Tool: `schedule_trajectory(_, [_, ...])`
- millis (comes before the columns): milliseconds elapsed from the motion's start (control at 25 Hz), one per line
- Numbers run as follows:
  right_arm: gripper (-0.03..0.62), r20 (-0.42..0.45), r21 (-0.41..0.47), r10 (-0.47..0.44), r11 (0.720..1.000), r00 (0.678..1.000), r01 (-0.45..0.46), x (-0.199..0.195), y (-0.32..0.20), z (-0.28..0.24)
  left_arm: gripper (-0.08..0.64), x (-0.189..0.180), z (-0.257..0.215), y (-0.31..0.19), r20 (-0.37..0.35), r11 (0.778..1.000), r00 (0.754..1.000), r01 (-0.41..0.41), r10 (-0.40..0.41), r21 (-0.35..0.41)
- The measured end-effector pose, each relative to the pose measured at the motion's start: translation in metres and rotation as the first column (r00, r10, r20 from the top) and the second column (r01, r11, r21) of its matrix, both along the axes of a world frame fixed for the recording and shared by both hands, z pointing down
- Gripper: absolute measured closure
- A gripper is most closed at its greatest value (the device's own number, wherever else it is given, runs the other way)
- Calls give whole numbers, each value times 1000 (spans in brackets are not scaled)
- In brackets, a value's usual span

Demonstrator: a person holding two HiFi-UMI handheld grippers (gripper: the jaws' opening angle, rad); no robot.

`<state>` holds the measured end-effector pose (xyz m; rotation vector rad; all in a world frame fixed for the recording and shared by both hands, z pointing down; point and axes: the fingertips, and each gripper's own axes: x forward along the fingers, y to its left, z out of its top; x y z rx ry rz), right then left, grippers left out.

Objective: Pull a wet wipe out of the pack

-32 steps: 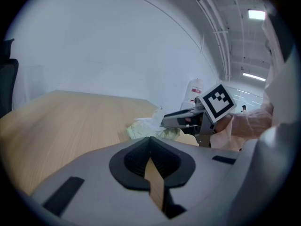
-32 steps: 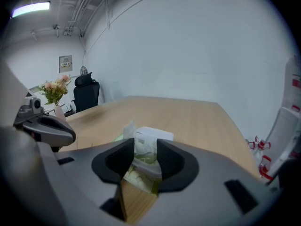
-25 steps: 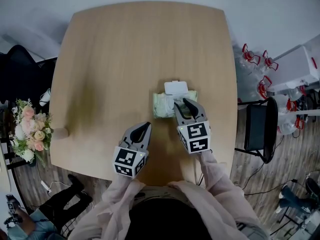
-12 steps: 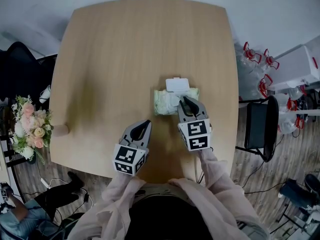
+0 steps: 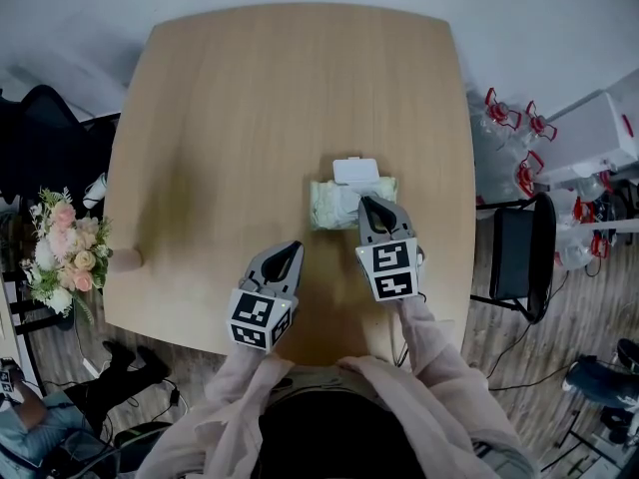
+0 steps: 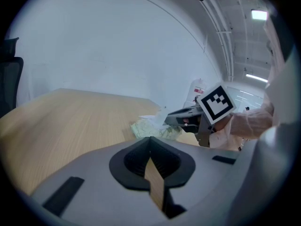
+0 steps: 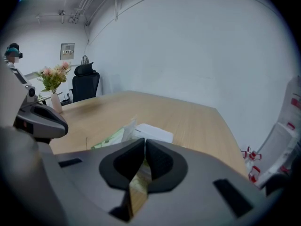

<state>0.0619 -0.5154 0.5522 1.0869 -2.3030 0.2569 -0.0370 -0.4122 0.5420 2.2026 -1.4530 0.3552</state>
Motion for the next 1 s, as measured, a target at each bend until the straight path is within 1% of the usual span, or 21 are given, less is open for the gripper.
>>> schedule_trajectory(400, [577, 1, 25, 13, 1000, 1000, -13, 4, 8, -9, 549, 2, -7, 7, 7, 1000, 1000, -8, 8, 15])
schedule_trajectory(1000, [580, -3, 25, 35, 999, 999, -35, 9, 24, -6, 549, 8, -9, 13, 5, 999, 999, -32, 32, 27])
